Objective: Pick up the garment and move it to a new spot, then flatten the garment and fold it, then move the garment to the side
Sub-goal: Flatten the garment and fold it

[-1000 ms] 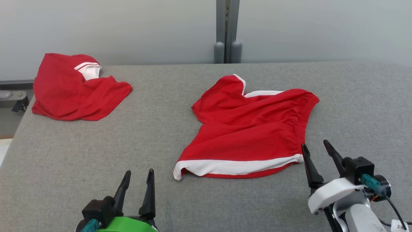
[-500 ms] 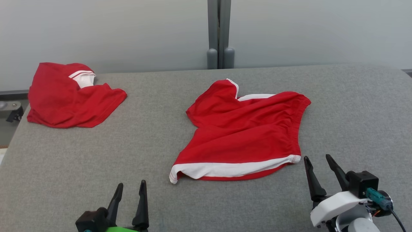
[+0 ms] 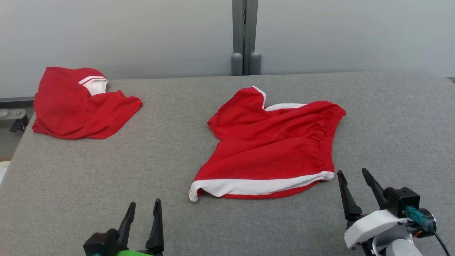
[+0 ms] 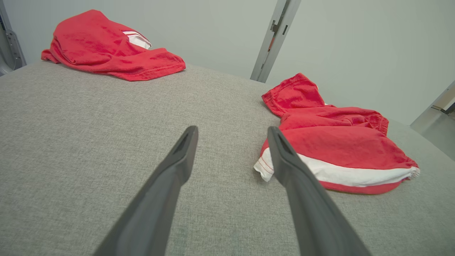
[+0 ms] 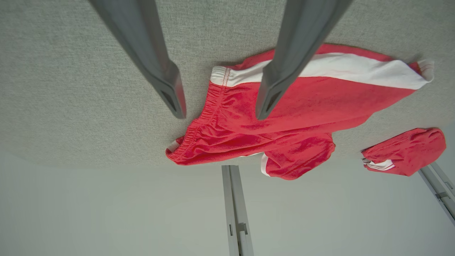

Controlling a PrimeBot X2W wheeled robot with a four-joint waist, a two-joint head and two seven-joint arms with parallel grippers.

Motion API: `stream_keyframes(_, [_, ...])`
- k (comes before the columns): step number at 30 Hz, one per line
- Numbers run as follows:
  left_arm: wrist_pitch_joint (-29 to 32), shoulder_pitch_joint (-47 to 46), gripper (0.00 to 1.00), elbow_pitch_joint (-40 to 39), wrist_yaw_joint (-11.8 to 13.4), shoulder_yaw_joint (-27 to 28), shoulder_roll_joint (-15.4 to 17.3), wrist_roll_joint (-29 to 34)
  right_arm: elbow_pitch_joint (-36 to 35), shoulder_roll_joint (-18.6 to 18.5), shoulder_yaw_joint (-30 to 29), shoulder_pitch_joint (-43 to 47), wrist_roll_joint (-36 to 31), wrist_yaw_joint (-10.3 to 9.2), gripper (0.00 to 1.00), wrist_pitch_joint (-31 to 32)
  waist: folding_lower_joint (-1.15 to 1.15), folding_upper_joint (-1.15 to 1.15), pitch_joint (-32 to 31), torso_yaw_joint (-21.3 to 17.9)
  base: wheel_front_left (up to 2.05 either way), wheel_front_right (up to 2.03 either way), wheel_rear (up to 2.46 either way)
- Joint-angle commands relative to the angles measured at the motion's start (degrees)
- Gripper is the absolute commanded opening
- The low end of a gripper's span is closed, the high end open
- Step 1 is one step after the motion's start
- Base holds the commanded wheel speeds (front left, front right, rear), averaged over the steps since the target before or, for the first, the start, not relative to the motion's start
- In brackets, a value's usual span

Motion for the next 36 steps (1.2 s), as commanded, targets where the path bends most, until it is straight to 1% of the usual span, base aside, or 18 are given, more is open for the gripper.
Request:
stream_keyframes(1, [0.0,-0.3,1.00,0.0,-0.1,0.2,0.1,0.6,-0.4,-0.2,-0.2,-0.4,-0.6,-0.08,1.00,-0.1,0.00,0.00,0.0,0.1,0.00,0.00,0.00])
stream_keyframes(7, [0.0,-1.0,1.00,-0.3,-0.1,0.3,0.1,0.7,1.4,-0.2,-1.9,-0.9,-4.2,-0.08,1.00,-0.1,0.00,0.00,0.5,0.7,0.00,0.00,0.00])
stream_keyframes(11, [0.0,-1.3,1.00,-0.5,-0.2,0.2,0.1,0.8,6.2,-0.2,-3.2,-2.7,-7.8,-0.08,1.00,-0.1,0.00,0.00,1.2,1.2,0.00,0.00,0.00])
stream_keyframes(17, [0.0,-2.2,1.00,-0.2,-0.3,0.0,0.1,1.0,15.7,-0.2,-4.6,-8.0,-11.7,-0.08,1.00,0.2,0.00,0.00,2.8,2.5,0.00,0.00,0.00])
stream_keyframes(22, [0.0,-2.8,1.00,-0.1,-0.3,0.3,0.1,1.3,23.5,-0.2,-2.9,-12.7,-12.4,-0.08,1.00,0.7,0.00,0.00,3.9,3.3,0.00,0.00,0.00])
stream_keyframes(26, [0.0,-3.1,1.00,-0.1,-0.4,0.5,0.1,1.5,28.3,-0.9,-1.4,-16.0,-11.9,-0.08,1.00,0.6,0.00,0.00,4.5,3.8,0.00,0.00,0.00])
stream_keyframes(31, [0.0,-3.7,1.00,0.0,-0.5,0.9,0.1,2.0,31.9,-1.7,1.9,-19.1,-10.3,-0.08,1.00,0.2,0.00,0.00,5.2,3.9,0.00,0.00,0.00])
stream_keyframes(36, [0.0,-4.0,1.00,0.2,-0.5,1.1,0.1,2.3,33.9,-2.4,7.0,-21.4,-7.0,-0.08,1.00,0.0,0.00,0.00,5.7,3.8,0.00,0.00,0.00])
